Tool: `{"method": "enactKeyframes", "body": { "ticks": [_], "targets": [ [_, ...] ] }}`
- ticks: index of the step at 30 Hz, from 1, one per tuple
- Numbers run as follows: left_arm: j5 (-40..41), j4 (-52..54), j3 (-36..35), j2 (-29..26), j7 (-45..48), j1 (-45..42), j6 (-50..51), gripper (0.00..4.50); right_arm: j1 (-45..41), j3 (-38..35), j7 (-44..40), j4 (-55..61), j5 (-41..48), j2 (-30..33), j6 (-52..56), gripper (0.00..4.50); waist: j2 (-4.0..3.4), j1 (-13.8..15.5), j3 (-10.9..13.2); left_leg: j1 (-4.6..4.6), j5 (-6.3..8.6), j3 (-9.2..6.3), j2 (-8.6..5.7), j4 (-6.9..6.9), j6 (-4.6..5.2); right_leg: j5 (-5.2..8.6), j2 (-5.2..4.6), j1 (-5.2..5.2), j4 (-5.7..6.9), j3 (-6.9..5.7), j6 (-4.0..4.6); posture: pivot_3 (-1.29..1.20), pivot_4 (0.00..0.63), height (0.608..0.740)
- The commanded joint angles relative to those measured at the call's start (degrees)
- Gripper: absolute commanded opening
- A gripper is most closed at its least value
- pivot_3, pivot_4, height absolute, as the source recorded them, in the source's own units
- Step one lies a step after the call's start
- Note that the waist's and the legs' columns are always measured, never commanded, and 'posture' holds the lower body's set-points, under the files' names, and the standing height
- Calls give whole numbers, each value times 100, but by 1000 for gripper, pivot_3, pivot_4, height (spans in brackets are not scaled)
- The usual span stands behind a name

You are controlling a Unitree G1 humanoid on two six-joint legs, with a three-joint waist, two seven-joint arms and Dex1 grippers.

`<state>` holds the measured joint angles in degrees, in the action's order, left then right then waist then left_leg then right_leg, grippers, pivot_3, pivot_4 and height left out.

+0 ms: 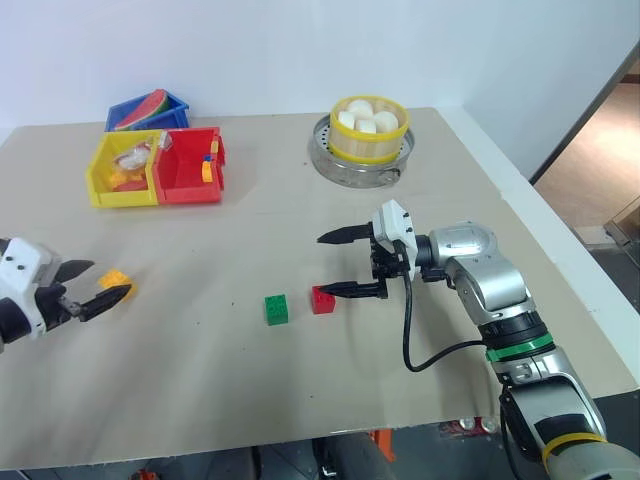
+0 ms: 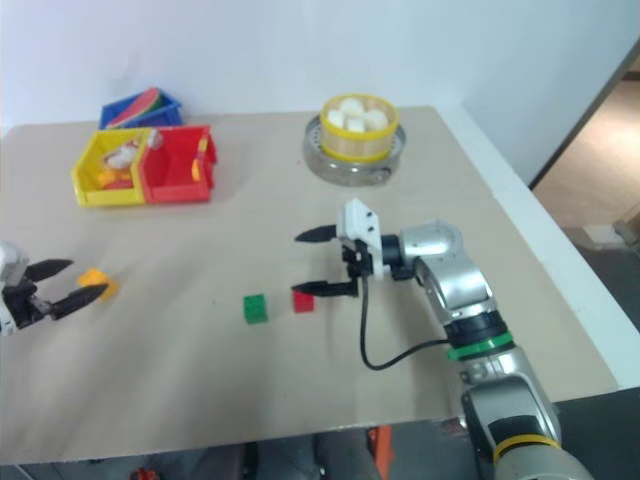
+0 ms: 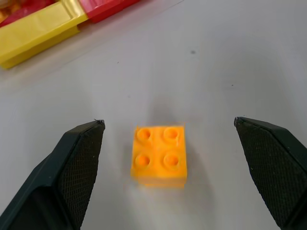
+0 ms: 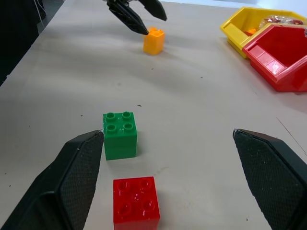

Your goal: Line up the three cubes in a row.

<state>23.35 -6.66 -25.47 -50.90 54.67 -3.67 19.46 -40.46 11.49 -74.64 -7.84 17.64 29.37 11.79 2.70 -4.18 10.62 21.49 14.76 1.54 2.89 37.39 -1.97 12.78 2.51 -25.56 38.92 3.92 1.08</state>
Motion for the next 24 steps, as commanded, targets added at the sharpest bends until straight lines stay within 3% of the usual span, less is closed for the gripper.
{"method": "enactKeyframes", "body": {
  "ticks": [1, 13, 14, 21, 22, 24],
  "targets": [
    [-140, -284, 125, -97, 55, -192, -200, 4487, 28, -107, 14, 240, 15, 111, -23, 4500, 0, 1, 0, 0, 0, 0, 0, 0, 0, 0, 1, 0, 1, 0, 0, 0, 150, 740],
    [-472, -942, 783, 72, 70, -551, -328, 4487, 170, -135, 62, 470, 54, 285, 105, 4500, 1, -3, -1, 1, 2, 0, 6, 2, 3, -1, 4, -3, 4, 0, 0, 0, 150, 740],
    [-453, -953, 829, 67, 98, -578, -234, 3972, 177, -134, 64, 481, 53, 295, 109, 4500, 1, -3, -1, 1, 2, 1, 6, 2, 3, -1, 4, -3, 5, 1, 0, 0, 150, 740],
    [-580, -1048, 911, 154, -130, -591, -295, 1609, 218, -119, 55, 553, 74, 349, 154, 4500, 1, -1, -1, -3, 1, -1, 5, 3, 4, -1, 4, -1, 9, 0, 0, 0, 150, 740],
    [-604, -1059, 911, 158, -146, -562, -330, 1366, 216, -118, 52, 551, 72, 354, 153, 4500, 1, -1, -1, -7, 1, -1, 5, 3, 4, -1, 4, 1, 11, -1, 0, 0, 150, 740],
    [-632, -1055, 906, 163, -180, -508, -376, 1377, 205, -115, 42, 541, 69, 359, 146, 4500, 1, -1, -1, -10, 0, -2, 6, 4, 6, -7, 5, 3, 12, -1, 3, 0, 150, 740]
  ]
}}
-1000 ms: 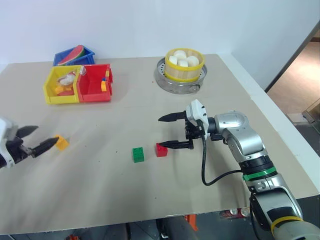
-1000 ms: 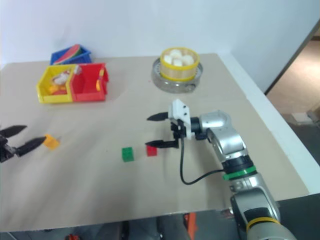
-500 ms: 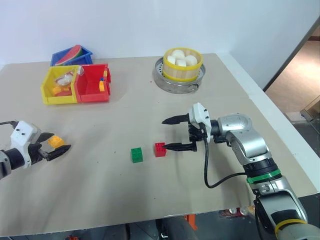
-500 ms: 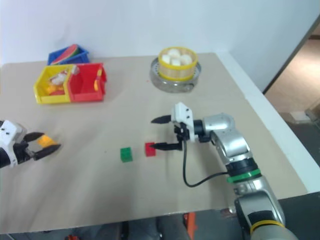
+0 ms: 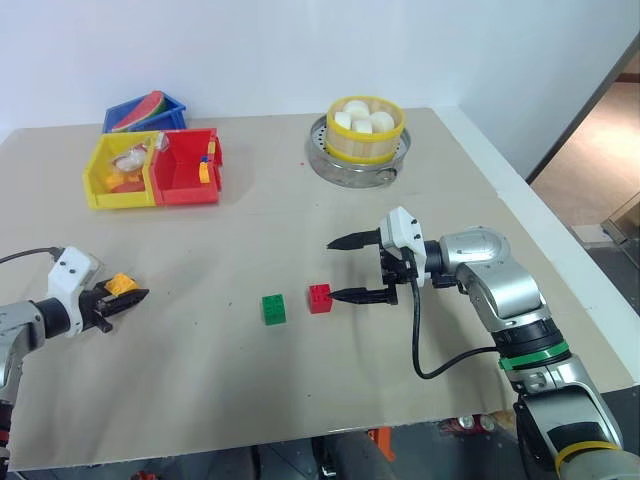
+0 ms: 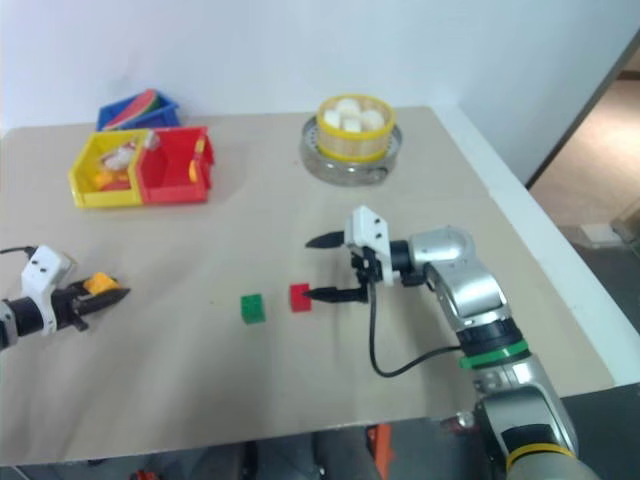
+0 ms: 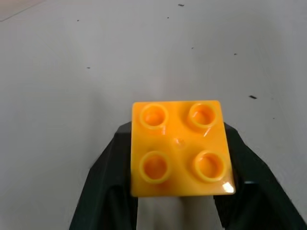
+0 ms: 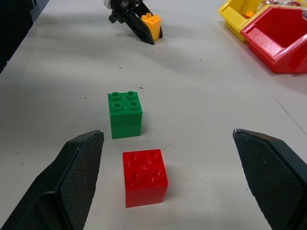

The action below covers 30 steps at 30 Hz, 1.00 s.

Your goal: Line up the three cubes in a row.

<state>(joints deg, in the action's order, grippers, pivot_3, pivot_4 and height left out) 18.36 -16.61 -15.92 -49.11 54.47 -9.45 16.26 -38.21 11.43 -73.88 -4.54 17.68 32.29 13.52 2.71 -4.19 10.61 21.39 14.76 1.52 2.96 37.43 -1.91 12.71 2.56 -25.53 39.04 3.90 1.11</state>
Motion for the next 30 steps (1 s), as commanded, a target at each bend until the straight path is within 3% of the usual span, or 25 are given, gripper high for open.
{"method": "enactKeyframes", "body": {
  "ticks": [1, 13, 20, 30],
  "targets": [
    [-159, -22, -38, -23, -178, 97, -92, 1377, -32, -107, -38, 204, 64, 67, -29, 4500, 0, 0, 0, -3, -1, 0, 1, 0, 2, -3, 2, 1, 0, 1, 0, 0, 150, 740],
    [121, 2378, 1038, -185, 1273, 454, -422, 1377, -110, -103, -119, 199, 152, 30, 77, 4500, 0, 5, 0, 8, 0, 6, -21, 1, 0, 8, -7, 3, -6, 11, -13, 0, 150, 740],
    [-28, 2226, 1581, -29, 1544, 125, -587, 1377, -70, -91, -67, 225, 98, -11, 49, 4500, -1, 2, 1, 4, 0, -2, -15, 1, 1, 8, 6, 4, -4, 5, -14, 0, 150, 740],
    [-88, 1825, 1814, 124, 1724, -201, -787, 1377, 71, -158, 17, 379, 81, 106, 73, 4500, -1, 1, 1, 4, 0, 1, -12, 3, 1, 8, 9, 4, -4, 7, -13, 0, 150, 740]
  ]
}}
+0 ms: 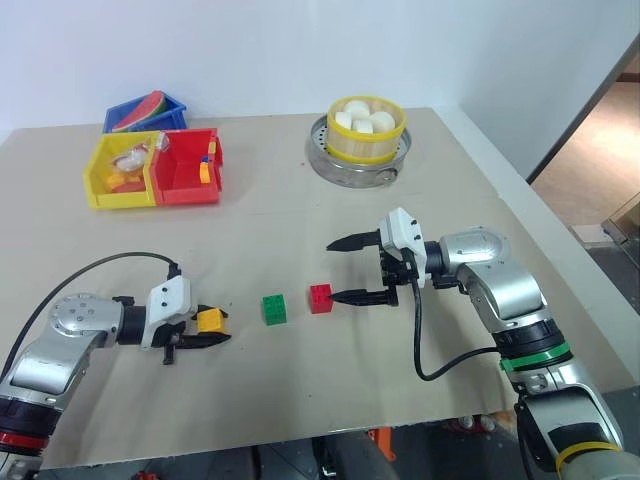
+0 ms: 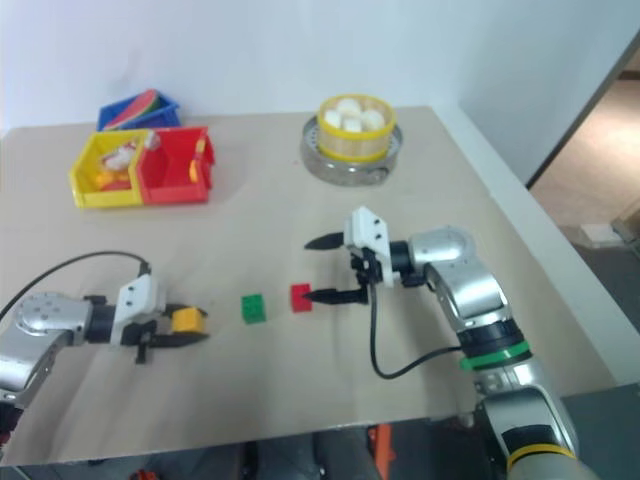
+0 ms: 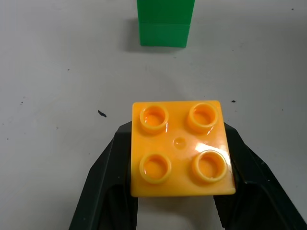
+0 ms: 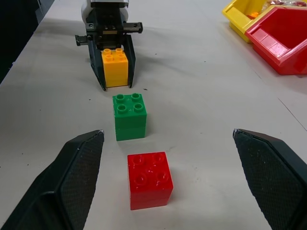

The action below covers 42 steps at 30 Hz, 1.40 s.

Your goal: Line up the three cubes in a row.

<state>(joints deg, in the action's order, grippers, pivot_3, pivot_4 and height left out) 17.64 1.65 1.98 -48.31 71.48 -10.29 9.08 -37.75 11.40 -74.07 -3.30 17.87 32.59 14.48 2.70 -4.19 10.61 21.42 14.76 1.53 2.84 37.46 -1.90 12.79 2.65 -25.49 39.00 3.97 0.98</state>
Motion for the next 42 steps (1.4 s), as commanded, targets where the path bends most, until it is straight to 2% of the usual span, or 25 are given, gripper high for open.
{"method": "enactKeyframes", "body": {
  "ticks": [1, 15, 26, 27, 33, 42],
  "targets": [
    [-20, -6, 42, 69, 23, -132, -73, 1377, 31, -161, 49, 265, 68, 86, -17, 4500, 0, 2, 0, 1, 0, 0, -1, 2, 0, 0, -2, 0, 0, 0, 0, 0, 150, 740],
    [-203, -266, 366, 352, 204, -609, -129, 1377, 54, -151, 112, 236, 56, 114, -75, 4500, 0, 11, 0, 1, 0, -2, -11, 9, 0, -3, -10, 7, 0, -1, -4, 0, 150, 740],
    [-159, -351, 407, 314, 340, -690, 128, 1377, 140, -146, 178, 305, 74, 113, -72, 4500, 0, 10, 0, 0, 0, -1, -11, 10, 0, -3, -9, 8, 0, 1, -6, 0, 150, 740],
    [-164, -348, 406, 318, 336, -706, 139, 2416, 147, -147, 184, 313, 78, 113, -70, 4500, 0, 9, 0, 0, 0, -2, -10, 10, 0, -3, -9, 8, 0, 1, -6, 0, 150, 740],
    [-88, -194, 251, 247, 291, -714, 240, 4412, 155, -164, 210, 326, 87, 117, -59, 4500, 0, 17, 0, -2, -2, -4, -11, 15, 3, -9, -10, 12, 0, -2, -11, 0, 150, 740],
    [873, 734, -743, -311, 45, -585, 1493, 4465, -9, -618, 577, 575, 575, 47, 506, 4500, 0, -6, 1, -1, -6, -3, 0, 14, 8, -15, 3, 6, 1, 1, -7, 0, 150, 740]
  ]
}}
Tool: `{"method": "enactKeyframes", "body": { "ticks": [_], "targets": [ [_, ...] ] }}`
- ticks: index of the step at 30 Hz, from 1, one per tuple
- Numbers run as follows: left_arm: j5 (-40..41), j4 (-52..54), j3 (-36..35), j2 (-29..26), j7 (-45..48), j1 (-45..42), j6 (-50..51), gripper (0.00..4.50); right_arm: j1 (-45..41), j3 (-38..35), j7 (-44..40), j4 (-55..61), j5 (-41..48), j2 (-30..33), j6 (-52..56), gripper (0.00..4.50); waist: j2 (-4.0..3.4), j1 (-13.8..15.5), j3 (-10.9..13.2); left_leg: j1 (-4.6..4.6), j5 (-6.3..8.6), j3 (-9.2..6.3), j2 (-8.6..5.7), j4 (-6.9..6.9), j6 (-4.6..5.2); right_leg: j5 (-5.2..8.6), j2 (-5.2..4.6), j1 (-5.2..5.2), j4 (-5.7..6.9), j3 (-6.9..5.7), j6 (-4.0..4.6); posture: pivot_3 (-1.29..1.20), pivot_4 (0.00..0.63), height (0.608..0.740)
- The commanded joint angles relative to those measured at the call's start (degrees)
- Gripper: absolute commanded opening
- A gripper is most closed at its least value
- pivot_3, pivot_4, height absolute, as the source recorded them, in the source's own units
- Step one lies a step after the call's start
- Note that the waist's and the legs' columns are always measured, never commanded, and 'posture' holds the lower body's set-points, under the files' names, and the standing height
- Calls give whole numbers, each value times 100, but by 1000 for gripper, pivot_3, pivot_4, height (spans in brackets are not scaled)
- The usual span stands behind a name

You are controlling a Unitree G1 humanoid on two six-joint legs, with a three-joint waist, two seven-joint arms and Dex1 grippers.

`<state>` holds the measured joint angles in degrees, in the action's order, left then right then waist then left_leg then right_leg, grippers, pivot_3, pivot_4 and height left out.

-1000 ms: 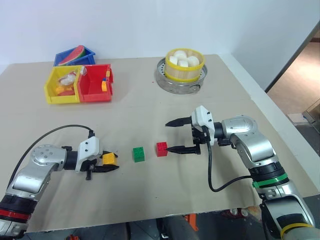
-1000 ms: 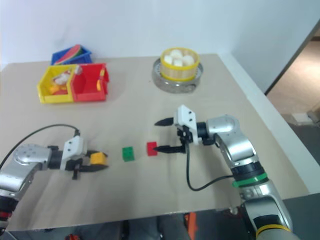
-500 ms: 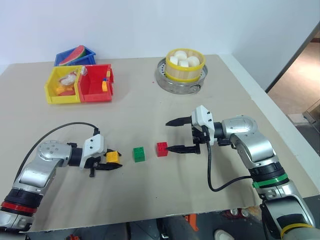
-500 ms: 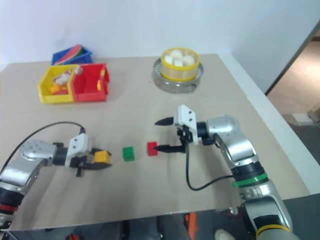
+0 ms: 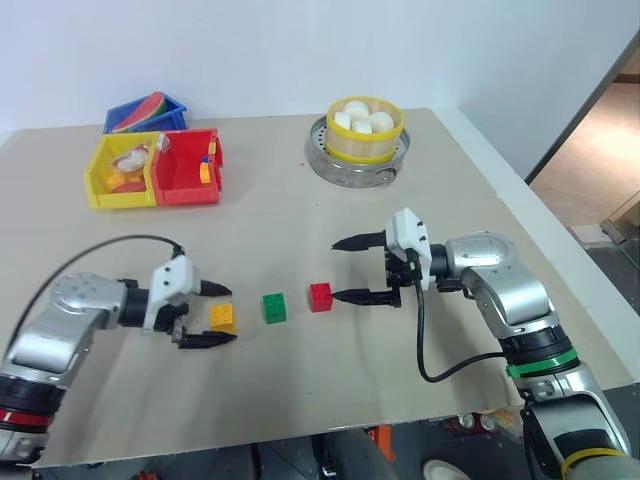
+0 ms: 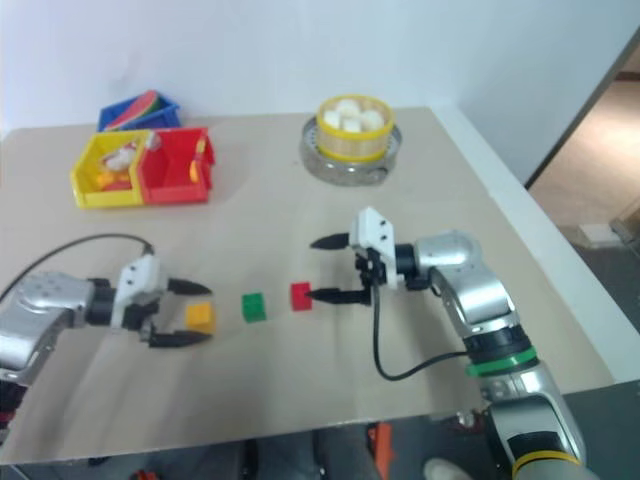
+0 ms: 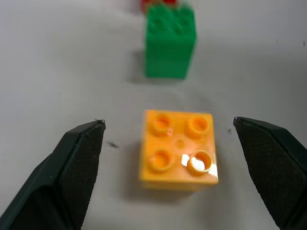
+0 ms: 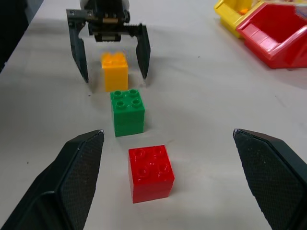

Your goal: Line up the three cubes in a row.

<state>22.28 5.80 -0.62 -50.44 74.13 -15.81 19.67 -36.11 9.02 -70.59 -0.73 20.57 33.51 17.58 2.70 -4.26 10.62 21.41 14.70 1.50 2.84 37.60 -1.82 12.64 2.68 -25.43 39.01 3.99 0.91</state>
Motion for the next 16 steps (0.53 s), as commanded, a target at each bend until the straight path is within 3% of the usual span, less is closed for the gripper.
{"method": "enactKeyframes", "body": {
  "ticks": [1, 3, 8, 12, 16],
  "targets": [
    [548, 313, -680, -70, -415, -138, 645, 4465, -213, -483, 405, 310, 327, -104, 211, 4500, -1, 1, 0, 0, 0, 0, 0, -1, 0, 1, 0, 0, 0, -1, 1, 0, 150, 740],
    [696, 204, -993, 3, -786, -315, 868, 4465, -279, -640, 713, 186, 282, -184, 165, 4500, 0, 1, 1, 1, 0, -1, 0, -1, 0, 1, 0, 0, 0, -1, 2, 0, 150, 740],
    [204, -201, -1352, 415, -2055, -251, 531, 4465, -144, -841, 1423, -529, -313, -194, -565, 4500, 0, 3, 0, -6, 0, 3, -4, -2, 0, 0, -5, 4, 0, 4, 0, 0, 150, 740],
    [-384, -311, -1397, 933, -3124, 91, 131, 4465, 128, -981, 1868, -801, -559, -243, -958, 4500, 2, 6, 1, 2, 3, 9, -8, -2, -5, 3, -20, 1, -5, 14, -4, 0, 150, 740],
    [-603, -120, -1473, 1201, -3495, 561, -254, 4465, 418, -1153, 2255, -844, -613, -261, -1064, 4500, 2, 7, 0, 7, 5, 9, -9, -4, -5, 5, -32, -3, -4, 15, -7, 0, 150, 740]
  ]
}}
